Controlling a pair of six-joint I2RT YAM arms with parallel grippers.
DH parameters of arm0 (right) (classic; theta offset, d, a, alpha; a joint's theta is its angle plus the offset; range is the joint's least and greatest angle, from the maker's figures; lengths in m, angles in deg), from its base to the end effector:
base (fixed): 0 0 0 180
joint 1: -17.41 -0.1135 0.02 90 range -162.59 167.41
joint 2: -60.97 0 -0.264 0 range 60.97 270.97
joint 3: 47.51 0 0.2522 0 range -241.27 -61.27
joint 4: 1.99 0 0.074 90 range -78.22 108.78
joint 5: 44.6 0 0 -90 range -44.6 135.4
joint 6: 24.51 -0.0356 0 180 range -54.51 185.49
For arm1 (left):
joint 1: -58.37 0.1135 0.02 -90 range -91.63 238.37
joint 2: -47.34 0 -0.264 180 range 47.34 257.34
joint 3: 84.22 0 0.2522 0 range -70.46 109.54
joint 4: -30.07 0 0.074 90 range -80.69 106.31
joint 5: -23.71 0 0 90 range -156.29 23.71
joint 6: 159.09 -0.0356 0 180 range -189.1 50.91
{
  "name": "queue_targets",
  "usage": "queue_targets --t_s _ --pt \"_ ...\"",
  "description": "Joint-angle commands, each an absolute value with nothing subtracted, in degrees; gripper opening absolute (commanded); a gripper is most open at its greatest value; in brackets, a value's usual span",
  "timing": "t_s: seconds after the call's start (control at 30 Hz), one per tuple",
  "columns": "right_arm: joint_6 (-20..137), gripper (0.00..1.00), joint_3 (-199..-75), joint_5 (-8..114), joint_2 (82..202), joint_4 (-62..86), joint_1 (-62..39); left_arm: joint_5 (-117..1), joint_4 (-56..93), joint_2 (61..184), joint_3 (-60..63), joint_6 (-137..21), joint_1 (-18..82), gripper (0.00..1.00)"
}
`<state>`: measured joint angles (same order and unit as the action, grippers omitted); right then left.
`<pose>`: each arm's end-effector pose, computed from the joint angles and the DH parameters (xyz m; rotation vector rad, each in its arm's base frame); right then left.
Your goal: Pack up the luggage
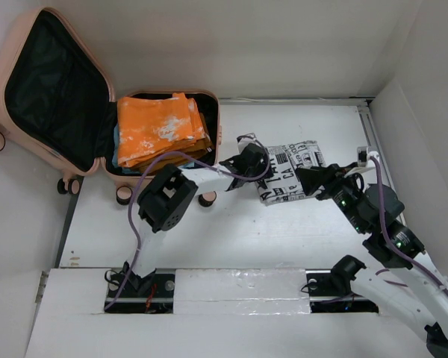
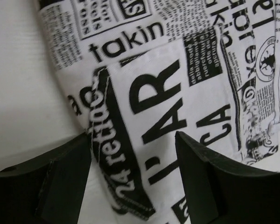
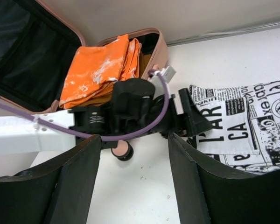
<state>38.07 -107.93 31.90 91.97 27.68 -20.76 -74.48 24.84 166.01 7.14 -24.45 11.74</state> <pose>0.1011 0.0689 0.3729 0.0381 1.6197 0.7076 0.3215 -0.3330 0.1707 -0.0489 2.2346 -0.7634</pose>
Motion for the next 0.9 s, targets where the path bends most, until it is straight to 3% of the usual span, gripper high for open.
queue_targets --t_s 0.0,0.03,0.1,0.17,0.6,0.77,0.87 --pt "38.3 0.65 -108.6 32.8 91.9 25.1 -20.5 -72.2 22.3 170.5 12.2 -24.5 11.5 0.64" --pt "38.3 0.65 -108.6 32.8 91.9 25.1 -20.5 -71.6 22.3 171.5 14.4 -25.4 11.5 0.47" --pt "37.8 0.65 -108.6 33.4 91.9 25.1 -20.5 -71.6 22.3 173.7 15.9 -25.4 11.5 0.29" --pt "37.8 0.65 -108.6 33.9 91.9 24.6 -20.5 -72.2 21.7 174.4 18.4 -25.9 11.5 0.00" --pt "37.8 0.65 -109.1 34.1 90.3 23.4 -20.5 -73.1 6.8 159.2 41.1 -50.7 21.1 0.00" --pt "37.8 0.65 -108.6 34.6 90.3 22.8 -20.5 -73.0 5.5 146.1 36.8 -53.4 33.3 0.00" --pt "37.8 0.65 -107.2 36.0 90.3 21.6 -20.5 -66.5 10.6 140.7 26.3 -50.7 42.0 0.00"
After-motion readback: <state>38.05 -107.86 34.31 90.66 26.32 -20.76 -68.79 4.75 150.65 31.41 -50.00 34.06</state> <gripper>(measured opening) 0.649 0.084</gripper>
